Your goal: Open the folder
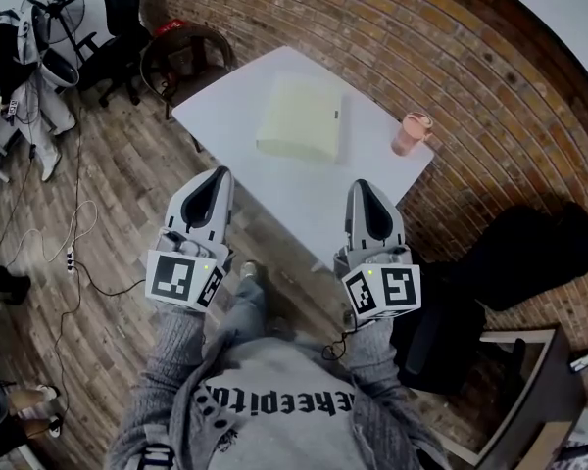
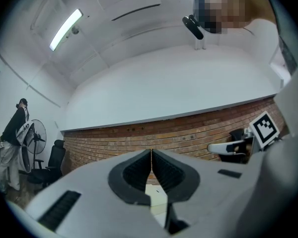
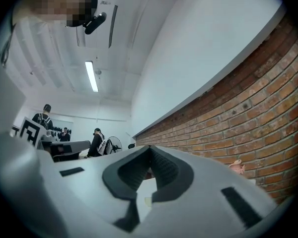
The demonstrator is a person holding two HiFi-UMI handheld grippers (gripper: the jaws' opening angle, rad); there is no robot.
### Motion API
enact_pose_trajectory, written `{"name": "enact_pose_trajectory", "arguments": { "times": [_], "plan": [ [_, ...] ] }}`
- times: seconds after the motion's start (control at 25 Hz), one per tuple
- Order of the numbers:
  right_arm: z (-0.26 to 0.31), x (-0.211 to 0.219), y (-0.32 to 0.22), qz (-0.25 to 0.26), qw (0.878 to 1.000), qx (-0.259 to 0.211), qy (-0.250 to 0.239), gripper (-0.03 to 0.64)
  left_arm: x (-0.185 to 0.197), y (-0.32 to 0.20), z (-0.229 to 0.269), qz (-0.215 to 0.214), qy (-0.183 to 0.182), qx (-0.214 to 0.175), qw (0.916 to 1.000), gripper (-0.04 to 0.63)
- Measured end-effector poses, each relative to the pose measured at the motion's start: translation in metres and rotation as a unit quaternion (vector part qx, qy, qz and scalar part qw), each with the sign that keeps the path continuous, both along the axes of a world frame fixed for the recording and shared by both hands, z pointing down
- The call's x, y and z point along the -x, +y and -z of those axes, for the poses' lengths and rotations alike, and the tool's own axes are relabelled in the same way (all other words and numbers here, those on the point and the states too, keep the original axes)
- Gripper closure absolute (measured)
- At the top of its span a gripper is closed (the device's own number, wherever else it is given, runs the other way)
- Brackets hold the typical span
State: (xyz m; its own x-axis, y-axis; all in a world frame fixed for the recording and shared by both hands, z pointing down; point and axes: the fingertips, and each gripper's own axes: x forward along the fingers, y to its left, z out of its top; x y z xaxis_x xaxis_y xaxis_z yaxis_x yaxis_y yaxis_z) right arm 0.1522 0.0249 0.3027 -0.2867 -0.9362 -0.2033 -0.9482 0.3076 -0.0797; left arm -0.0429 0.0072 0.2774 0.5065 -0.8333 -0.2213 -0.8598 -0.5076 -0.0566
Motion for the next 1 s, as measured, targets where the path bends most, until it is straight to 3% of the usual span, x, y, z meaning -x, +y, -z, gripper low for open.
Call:
{"name": "enact_pose_trajectory", "arguments": {
  "times": [1.0],
  "plan": [
    [-0.003, 0.012, -0.193, -0.037, 0.999, 0.015, 0.011, 0.612, 0.009, -0.204, -0.013, -0.043, 0.007, 0.012, 0.9990, 0.584]
  ]
}}
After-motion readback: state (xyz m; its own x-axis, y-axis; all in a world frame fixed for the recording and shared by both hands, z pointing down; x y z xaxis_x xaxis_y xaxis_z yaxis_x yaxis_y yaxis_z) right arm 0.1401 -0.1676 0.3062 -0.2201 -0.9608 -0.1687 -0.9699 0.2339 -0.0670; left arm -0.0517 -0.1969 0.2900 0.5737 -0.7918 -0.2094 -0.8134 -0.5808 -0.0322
